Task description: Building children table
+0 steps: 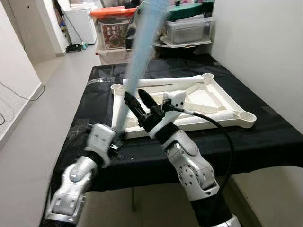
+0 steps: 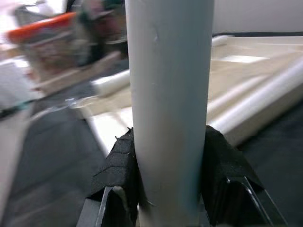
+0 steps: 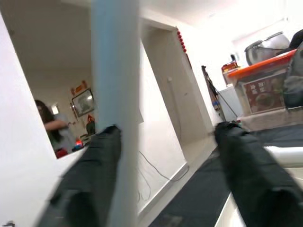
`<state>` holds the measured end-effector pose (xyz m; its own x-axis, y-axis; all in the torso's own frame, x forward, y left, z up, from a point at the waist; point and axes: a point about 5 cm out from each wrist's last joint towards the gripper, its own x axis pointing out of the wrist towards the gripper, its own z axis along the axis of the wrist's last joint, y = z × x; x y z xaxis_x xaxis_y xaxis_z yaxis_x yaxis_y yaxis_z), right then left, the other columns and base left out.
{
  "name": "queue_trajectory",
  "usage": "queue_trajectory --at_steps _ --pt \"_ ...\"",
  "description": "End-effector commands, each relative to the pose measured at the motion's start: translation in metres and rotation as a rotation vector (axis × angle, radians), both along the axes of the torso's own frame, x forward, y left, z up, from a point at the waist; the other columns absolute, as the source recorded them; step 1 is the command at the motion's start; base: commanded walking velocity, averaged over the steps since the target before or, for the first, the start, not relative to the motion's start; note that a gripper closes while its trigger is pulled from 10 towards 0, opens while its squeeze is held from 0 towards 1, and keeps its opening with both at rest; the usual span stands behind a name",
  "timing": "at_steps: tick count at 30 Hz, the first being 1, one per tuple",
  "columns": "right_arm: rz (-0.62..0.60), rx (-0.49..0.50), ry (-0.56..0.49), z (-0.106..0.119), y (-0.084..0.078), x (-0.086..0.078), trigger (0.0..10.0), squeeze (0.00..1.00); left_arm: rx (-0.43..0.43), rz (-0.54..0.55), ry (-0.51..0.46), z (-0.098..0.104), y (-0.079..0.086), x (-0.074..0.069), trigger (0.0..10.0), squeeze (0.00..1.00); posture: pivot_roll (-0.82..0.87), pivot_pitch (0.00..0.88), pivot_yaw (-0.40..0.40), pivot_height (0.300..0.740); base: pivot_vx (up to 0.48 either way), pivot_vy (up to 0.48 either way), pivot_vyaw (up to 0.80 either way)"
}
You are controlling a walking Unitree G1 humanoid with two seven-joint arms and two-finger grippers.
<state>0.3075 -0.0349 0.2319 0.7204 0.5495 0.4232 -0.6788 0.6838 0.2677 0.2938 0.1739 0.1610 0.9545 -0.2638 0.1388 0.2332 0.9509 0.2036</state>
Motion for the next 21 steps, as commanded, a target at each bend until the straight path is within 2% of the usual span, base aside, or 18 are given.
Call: queue_trajectory --at_steps 1,3,4,10,12,14,16,17,18,19,20,21 --pt "0.064 0.038 -0.002 0.003 0.013 -0.007 10.0 1.0 0.008 -0.001 -0.002 -0.001 0.0 0.001 10.0 0.0 -0.04 0.0 0.042 0.74 0.0 0.0 0.0" --pt "0.067 0.034 0.0 0.003 0.014 -0.008 10.0 0.99 0.012 -0.002 -0.007 0.0 0.0 0.001 10.0 0.0 -0.04 0.0 0.042 0.74 0.0 0.0 0.0" --pt "0.064 0.032 0.003 0.002 0.014 -0.008 10.0 0.04 0.017 0.0 -0.012 0.001 0.0 0.001 10.0 0.0 -0.04 0.0 0.042 0.74 0.0 0.0 0.0" --pt "0.051 0.025 0.009 0.001 0.013 -0.006 10.0 0.0 0.045 0.014 -0.022 0.004 0.004 0.001 10.0 0.0 -0.04 0.0 0.042 0.74 0.0 0.0 0.0" --pt "-0.013 -0.001 0.013 -0.001 0.007 -0.001 10.0 0.0 0.109 0.045 -0.029 0.008 0.012 0.003 10.0 0.0 -0.04 0.0 0.042 0.74 0.0 0.0 0.0" --pt "-0.14 -0.118 0.018 -0.01 -0.002 0.01 10.0 0.0 0.224 0.098 -0.048 0.016 0.03 0.006 10.0 0.0 -0.04 0.0 0.042 0.74 0.0 0.0 0.0" --pt "-0.14 -0.118 0.018 -0.01 -0.002 0.01 10.0 0.0 0.224 0.098 -0.048 0.016 0.03 0.006 10.0 0.0 -0.04 0.0 0.042 0.74 0.0 0.0 0.0" --pt "-0.186 -0.159 0.021 -0.013 -0.007 0.014 10.0 0.0 0.285 0.147 -0.064 0.024 0.044 0.008 10.0 0.0 -0.04 0.0 0.042 0.74 0.0 0.0 0.0" --pt "-0.269 -0.233 0.019 -0.016 -0.014 0.02 10.0 0.0 0.38 0.231 -0.088 0.04 0.069 0.011 10.0 0.0 -0.03 0.0 0.041 0.74 0.0 0.0 0.0" --pt "-0.269 -0.233 0.019 -0.016 -0.014 0.02 10.0 0.0 0.38 0.231 -0.088 0.04 0.069 0.011 10.0 0.0 -0.03 0.0 0.041 0.74 0.0 0.0 0.0" --pt "-0.31 -0.27 0.015 -0.017 -0.016 0.023 10.0 0.0 0.419 0.266 -0.097 0.047 0.079 0.011 10.0 0.0 -0.03 0.0 0.041 0.74 0.0 0.0 0.0" --pt "-0.402 -0.336 -0.009 -0.017 -0.02 0.026 10.0 0.0 0.502 0.302 -0.108 0.055 0.09 0.012 10.0 0.0 -0.03 0.0 0.041 0.74 0.0 0.0 0.0"
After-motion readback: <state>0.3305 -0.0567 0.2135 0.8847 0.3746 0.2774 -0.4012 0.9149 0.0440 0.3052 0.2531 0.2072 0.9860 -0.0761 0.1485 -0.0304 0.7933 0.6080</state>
